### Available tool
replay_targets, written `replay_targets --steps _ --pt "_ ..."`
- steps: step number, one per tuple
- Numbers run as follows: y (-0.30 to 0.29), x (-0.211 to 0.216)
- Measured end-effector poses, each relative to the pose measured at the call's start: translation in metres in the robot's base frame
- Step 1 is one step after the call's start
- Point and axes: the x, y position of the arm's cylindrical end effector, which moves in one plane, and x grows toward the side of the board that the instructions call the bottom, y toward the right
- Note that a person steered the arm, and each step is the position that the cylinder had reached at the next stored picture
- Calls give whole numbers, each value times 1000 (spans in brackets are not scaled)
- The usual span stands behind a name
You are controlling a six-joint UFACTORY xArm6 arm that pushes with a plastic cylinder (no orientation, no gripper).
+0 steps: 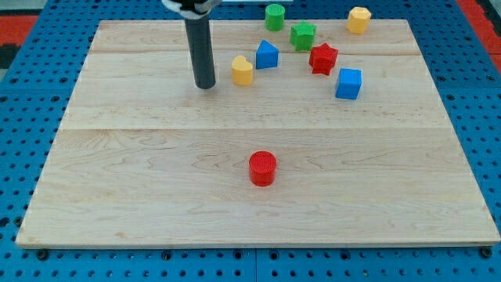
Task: Move the red circle closer to the yellow hexagon
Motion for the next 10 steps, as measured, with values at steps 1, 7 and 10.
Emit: replay_targets --steps 1,7,10 --pt "0 24" --pt "14 173" --pt "81 101"
